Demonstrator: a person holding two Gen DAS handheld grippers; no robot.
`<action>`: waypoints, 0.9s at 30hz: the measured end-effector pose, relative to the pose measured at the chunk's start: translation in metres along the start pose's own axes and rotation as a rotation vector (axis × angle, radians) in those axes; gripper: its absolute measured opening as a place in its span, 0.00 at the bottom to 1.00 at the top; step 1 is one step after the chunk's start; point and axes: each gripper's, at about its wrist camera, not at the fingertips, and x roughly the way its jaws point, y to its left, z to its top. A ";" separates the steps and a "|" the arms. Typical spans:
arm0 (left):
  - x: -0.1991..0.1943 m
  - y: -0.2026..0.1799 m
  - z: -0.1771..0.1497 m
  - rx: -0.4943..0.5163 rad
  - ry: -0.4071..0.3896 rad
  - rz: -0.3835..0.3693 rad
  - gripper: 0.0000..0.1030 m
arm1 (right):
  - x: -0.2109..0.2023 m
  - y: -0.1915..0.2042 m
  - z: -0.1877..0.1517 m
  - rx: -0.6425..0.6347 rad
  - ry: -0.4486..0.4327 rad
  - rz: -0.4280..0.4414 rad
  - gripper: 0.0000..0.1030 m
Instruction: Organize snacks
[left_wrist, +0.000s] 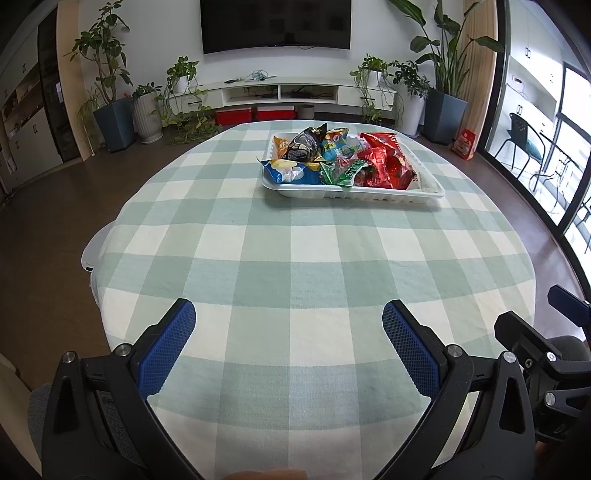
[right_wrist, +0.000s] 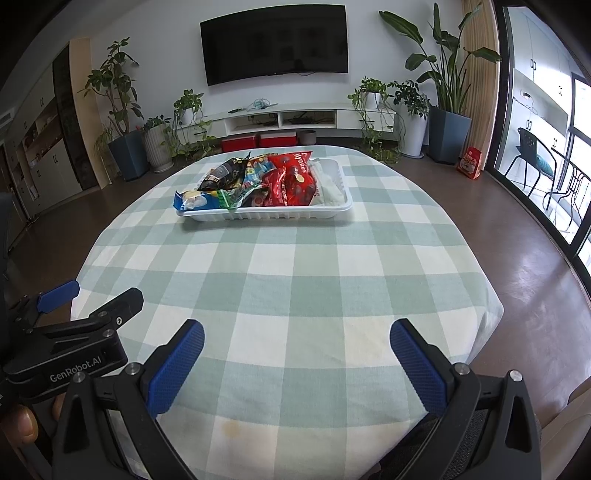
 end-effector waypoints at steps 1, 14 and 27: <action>0.000 0.000 0.000 0.000 0.000 -0.001 1.00 | 0.000 0.000 0.000 0.000 0.000 0.000 1.00; 0.001 -0.001 -0.001 0.001 0.001 -0.002 1.00 | 0.000 0.000 -0.005 0.001 0.004 0.001 1.00; 0.002 -0.001 -0.001 0.001 0.002 -0.001 1.00 | 0.000 -0.001 -0.003 0.001 0.006 0.001 1.00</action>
